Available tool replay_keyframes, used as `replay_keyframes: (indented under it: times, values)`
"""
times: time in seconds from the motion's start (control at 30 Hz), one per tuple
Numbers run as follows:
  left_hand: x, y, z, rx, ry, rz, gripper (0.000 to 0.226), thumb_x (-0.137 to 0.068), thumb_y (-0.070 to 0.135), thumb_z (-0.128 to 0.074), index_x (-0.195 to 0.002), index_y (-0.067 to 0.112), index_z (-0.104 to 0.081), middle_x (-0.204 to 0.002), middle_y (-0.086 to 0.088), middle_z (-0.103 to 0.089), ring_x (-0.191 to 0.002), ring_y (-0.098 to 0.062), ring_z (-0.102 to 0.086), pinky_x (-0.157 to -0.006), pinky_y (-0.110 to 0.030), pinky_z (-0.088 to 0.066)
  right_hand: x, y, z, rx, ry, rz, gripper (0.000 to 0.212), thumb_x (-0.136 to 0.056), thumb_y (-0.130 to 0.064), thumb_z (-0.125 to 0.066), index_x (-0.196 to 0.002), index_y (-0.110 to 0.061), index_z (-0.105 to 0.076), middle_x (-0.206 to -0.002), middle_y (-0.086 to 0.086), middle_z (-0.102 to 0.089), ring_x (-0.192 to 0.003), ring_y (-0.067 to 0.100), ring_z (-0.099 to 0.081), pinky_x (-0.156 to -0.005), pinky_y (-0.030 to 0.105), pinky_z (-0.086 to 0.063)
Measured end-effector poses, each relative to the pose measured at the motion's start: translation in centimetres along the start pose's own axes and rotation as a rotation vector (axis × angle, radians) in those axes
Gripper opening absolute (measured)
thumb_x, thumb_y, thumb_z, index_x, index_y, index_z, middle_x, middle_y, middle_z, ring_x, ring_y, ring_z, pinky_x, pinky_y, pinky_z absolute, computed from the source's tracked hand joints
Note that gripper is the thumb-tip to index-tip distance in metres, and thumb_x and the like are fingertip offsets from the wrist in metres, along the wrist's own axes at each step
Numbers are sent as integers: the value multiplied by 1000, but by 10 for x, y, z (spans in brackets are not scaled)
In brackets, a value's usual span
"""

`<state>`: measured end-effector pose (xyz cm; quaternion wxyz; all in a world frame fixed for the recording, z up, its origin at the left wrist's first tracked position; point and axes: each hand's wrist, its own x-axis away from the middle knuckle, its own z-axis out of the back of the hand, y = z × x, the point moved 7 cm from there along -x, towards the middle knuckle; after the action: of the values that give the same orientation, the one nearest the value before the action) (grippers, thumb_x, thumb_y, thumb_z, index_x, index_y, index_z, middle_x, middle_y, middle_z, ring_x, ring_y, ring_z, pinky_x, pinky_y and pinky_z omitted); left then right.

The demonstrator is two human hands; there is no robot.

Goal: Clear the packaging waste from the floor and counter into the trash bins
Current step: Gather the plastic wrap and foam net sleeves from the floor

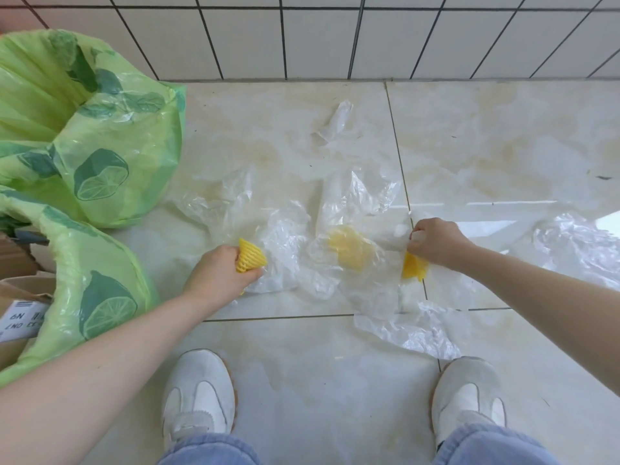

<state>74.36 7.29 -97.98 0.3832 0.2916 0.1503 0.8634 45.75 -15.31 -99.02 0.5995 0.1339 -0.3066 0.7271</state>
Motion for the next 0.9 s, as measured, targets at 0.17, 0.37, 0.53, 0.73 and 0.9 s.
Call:
replay_keyframes:
  times: [0.17,0.37,0.53,0.73,0.9]
  values:
    - [1,15,21,91,149,-16,16,-77,17,-69,-80,8,-56,-87,-7,-57,-79,-22,-52,-67,-26,-33,4,-1,14,-155,91,4,18,-82,-26,-62,-93,-13,-65,-92,11,-61,-69,24,-55,-51,22,-41]
    - [6,29,45,247,248,5,10,-68,17,-66,-65,10,-60,-64,-8,-61,-61,-26,-53,-57,-32,-43,25,-16,49,-312,224,63,18,-81,-29,-64,-91,-15,-66,-89,8,-64,-78,24,-57,-54,23,-41]
    - [12,32,79,376,371,43,19,-70,20,-74,-69,3,-66,-61,-8,-62,-61,-21,-53,-58,-31,-45,51,-46,77,-443,300,138,11,-78,-30,-65,-81,-20,-65,-84,2,-64,-78,23,-61,-58,26,-46]
    - [23,24,113,462,446,97,28,-77,5,-66,-59,14,-46,-55,-3,-47,-52,-20,-41,-53,-27,-37,77,-102,77,-516,221,246,11,-80,-30,-67,-81,-18,-66,-73,-2,-62,-63,11,-57,-51,22,-41]
    - [27,20,159,575,531,73,20,-81,4,-58,-74,18,-47,-67,-3,-48,-58,-20,-44,-53,-28,-36,87,-171,67,-554,92,363,10,-80,-31,-69,-80,-22,-66,-72,-1,-66,-63,15,-63,-61,27,-51]
